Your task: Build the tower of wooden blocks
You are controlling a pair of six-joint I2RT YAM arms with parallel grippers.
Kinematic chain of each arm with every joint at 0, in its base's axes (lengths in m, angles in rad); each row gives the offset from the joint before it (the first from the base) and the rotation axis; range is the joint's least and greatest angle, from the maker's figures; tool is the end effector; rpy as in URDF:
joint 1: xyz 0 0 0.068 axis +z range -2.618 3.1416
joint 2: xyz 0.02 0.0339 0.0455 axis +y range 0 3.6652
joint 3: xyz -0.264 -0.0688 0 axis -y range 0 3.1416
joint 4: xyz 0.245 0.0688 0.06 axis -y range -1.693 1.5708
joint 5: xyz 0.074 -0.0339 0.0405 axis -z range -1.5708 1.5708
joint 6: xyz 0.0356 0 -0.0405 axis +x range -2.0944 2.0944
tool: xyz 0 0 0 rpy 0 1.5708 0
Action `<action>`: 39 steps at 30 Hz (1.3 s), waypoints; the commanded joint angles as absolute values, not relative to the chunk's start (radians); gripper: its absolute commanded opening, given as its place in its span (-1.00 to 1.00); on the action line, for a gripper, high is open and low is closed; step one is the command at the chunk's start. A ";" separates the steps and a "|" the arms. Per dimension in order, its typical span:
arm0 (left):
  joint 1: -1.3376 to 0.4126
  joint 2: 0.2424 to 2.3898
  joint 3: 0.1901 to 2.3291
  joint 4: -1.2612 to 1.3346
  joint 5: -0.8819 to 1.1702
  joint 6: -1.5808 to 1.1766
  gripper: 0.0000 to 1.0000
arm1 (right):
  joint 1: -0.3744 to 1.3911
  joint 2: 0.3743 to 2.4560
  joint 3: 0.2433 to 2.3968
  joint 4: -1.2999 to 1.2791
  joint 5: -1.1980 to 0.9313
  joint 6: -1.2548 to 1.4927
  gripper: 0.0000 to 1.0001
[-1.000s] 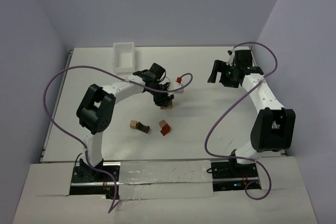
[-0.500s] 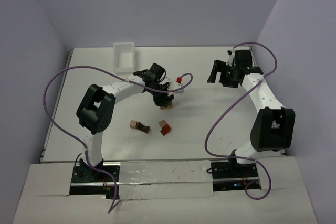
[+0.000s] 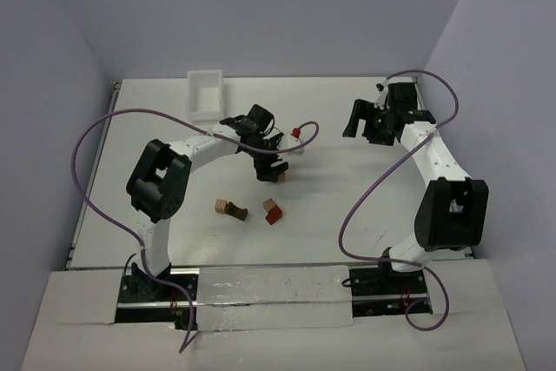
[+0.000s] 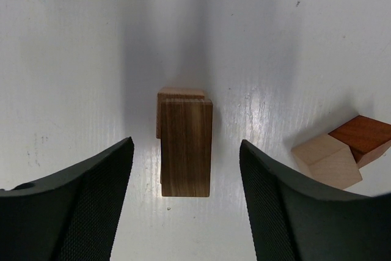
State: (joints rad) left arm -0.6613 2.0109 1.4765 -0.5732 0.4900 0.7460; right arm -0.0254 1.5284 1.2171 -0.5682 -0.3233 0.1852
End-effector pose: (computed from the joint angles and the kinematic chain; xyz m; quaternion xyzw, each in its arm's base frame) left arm 0.3219 -0.2718 0.1849 0.6534 0.6839 -0.2264 0.2325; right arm 0.3293 0.0029 0.2763 0.0434 0.9292 0.1776 0.3212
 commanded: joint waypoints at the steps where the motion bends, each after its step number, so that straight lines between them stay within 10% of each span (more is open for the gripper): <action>1: -0.667 2.013 1.517 -0.566 0.511 0.764 0.62 | -0.035 1.529 1.212 -0.531 -0.331 0.187 0.99; 25: -0.637 1.782 1.733 -0.747 0.574 0.709 0.98 | -0.034 1.470 1.203 -0.534 -0.364 0.166 0.99; 39: -0.529 1.337 1.174 -0.822 0.535 0.768 0.98 | -0.008 1.325 1.099 -0.453 -0.517 0.067 0.99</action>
